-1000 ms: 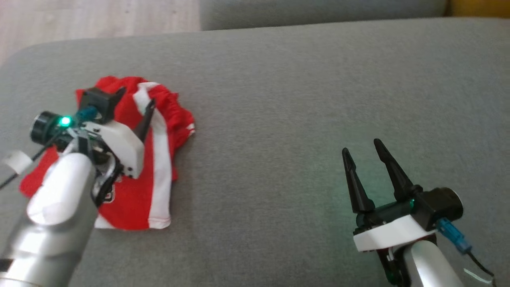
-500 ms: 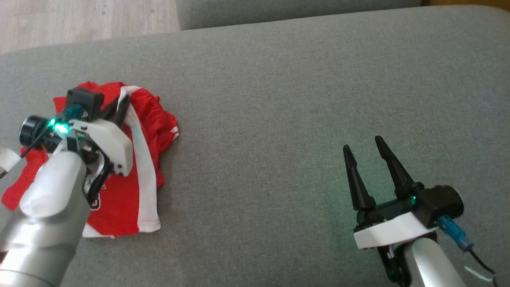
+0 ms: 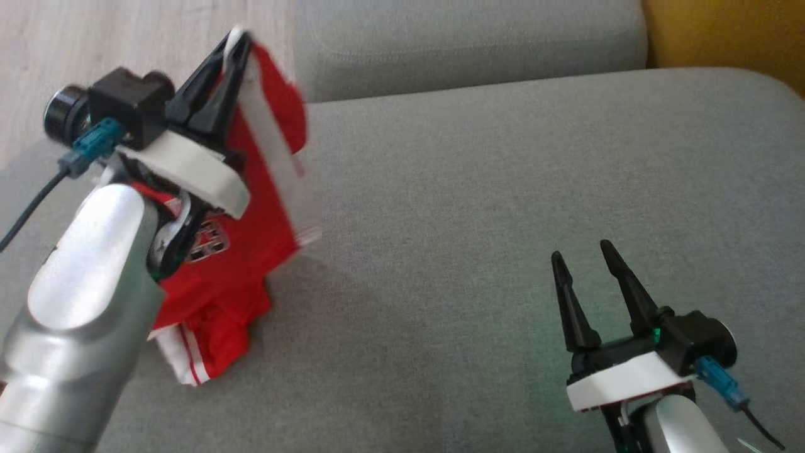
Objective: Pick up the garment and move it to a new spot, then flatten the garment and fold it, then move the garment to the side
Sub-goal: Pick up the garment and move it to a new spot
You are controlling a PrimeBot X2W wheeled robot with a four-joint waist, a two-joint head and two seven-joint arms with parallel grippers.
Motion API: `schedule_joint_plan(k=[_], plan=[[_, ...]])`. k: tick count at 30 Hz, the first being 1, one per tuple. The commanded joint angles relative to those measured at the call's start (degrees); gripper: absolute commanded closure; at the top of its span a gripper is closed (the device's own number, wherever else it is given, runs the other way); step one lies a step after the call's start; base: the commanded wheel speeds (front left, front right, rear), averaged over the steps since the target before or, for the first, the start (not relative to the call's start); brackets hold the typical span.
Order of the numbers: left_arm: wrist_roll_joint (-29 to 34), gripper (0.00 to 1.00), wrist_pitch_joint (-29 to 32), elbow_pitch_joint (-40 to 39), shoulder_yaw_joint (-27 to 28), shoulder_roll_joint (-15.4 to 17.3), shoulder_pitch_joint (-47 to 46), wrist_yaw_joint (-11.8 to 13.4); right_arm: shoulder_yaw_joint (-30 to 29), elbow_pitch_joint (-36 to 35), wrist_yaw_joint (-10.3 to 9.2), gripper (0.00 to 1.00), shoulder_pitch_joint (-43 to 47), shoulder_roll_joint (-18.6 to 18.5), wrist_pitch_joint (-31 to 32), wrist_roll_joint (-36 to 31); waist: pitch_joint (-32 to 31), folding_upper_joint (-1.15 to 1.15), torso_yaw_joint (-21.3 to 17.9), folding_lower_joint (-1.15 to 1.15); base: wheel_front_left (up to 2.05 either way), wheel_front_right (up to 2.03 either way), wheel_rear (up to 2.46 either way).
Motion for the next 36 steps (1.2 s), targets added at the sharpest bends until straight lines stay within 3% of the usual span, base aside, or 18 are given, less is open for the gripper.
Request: schedule_joint_plan(k=[1, 8, 16, 25, 32, 33, 34, 36], plan=[[-0.62, 1.0, 0.74, -4.27, 2.89, 1.87, -3.2, 0.71, 0.8, -1.8, -0.04, 0.0, -1.42, -0.31, -0.62, 0.57, -0.77, 0.0, -0.4, 0.01, 0.0, 0.0, 0.0], [-1.51, 1.0, 5.07, -14.8, 1.78, 0.8, -2.08, 2.8, 1.05, -1.95, -0.04, 0.0, -1.78, -0.31, -0.62, 1.18, -1.1, 0.0, -3.59, 0.01, 0.0, 0.0, 0.0], [-0.63, 1.0, 8.52, -17.91, -1.02, -0.1, -2.66, 3.4, 2.63, -3.96, -0.04, 0.0, -4.75, -0.31, -0.62, 3.97, 2.4, 0.0, -12.75, 0.01, 0.0, 0.0, 0.0], [0.61, 1.0, 7.22, -10.64, -1.64, -3.26, -7.73, 4.46, 5.34, -7.13, -0.04, 0.0, -7.25, -0.31, -0.62, 7.51, 7.58, 0.0, -24.98, 0.01, 0.0, 0.0, 0.0], [2.13, 1.0, 3.02, -0.79, -2.26, -6.3, -13.97, 3.88, 6.99, -8.68, -0.04, 0.0, -7.46, -0.31, -0.62, 9.77, 10.36, 0.0, -29.99, 0.01, 0.0, 0.0, 0.0], [2.3, 0.66, 2.14, 0.81, -2.35, -6.83, -14.99, 3.68, 6.99, -8.86, -0.04, 0.0, -7.41, -0.31, -0.62, 10.04, 10.67, 0.0, -30.15, 0.01, 0.0, 0.0, 0.0], [2.51, 0.0, 1.23, 2.43, -2.51, -7.33, -16.0, 3.45, 6.96, -9.03, -0.04, 0.0, -7.38, -0.31, -0.62, 10.27, 11.0, 0.0, -30.24, 0.01, 0.0, 0.0, 0.0], [2.86, 0.0, 0.0, 5.81, -3.08, -8.01, -17.54, 2.8, 6.92, -9.31, -0.04, 0.0, -7.41, -0.31, -0.62, 10.58, 11.41, 0.0, -30.31, 0.01, 0.0, 0.0, 0.0]])
